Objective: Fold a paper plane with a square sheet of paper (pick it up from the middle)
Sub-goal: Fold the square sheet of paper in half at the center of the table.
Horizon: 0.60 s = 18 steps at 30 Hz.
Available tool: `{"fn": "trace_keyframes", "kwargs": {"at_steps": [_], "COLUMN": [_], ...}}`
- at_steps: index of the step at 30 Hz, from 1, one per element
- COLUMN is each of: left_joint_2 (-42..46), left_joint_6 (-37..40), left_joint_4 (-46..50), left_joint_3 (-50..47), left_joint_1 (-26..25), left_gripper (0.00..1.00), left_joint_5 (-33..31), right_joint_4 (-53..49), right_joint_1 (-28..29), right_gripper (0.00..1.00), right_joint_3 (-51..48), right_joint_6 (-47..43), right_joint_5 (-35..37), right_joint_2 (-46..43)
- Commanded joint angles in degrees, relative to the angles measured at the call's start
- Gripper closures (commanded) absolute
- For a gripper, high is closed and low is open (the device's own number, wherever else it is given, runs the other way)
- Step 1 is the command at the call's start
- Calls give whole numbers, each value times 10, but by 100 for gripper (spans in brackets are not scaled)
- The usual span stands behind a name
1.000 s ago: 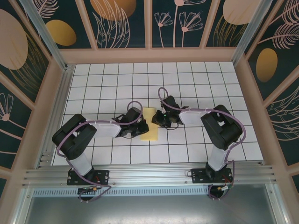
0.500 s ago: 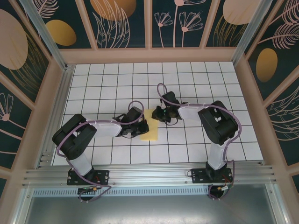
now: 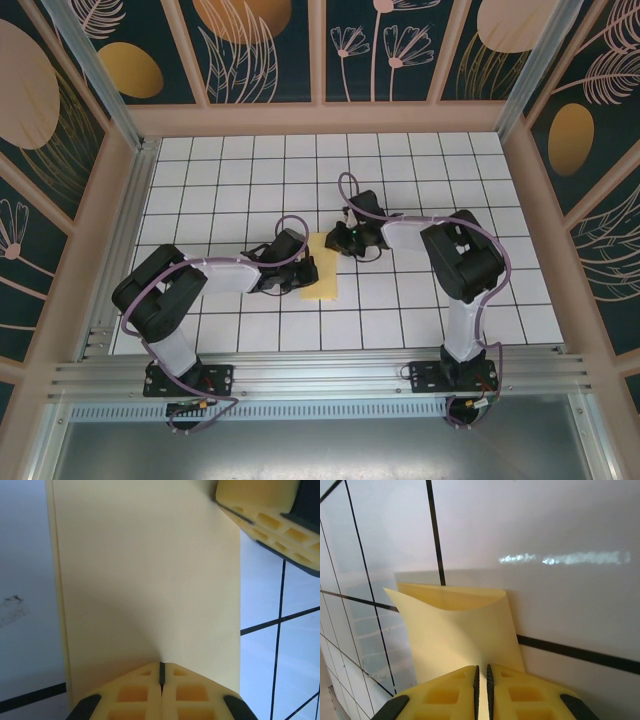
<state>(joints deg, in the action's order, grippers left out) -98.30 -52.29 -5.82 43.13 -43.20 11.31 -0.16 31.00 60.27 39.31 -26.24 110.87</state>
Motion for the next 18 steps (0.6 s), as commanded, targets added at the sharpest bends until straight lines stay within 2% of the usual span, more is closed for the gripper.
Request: {"fn": "trace_keyframes", "kwargs": {"at_steps": [1,18], "left_joint_2": [-30,-32], "left_joint_6": [17,18], "left_joint_4": [108,109], "left_joint_3": [-25,-24], "left_joint_1": [-1,0], "left_gripper": [97,98], "left_joint_5": [-42,-43], "right_joint_4": [17,-8], "right_joint_1": [-12,-26], "right_gripper": [85,85], "right_joint_3": [29,74], "right_joint_6": [-4,-1], "right_joint_5": [31,59], "right_joint_2": [14,66]}}
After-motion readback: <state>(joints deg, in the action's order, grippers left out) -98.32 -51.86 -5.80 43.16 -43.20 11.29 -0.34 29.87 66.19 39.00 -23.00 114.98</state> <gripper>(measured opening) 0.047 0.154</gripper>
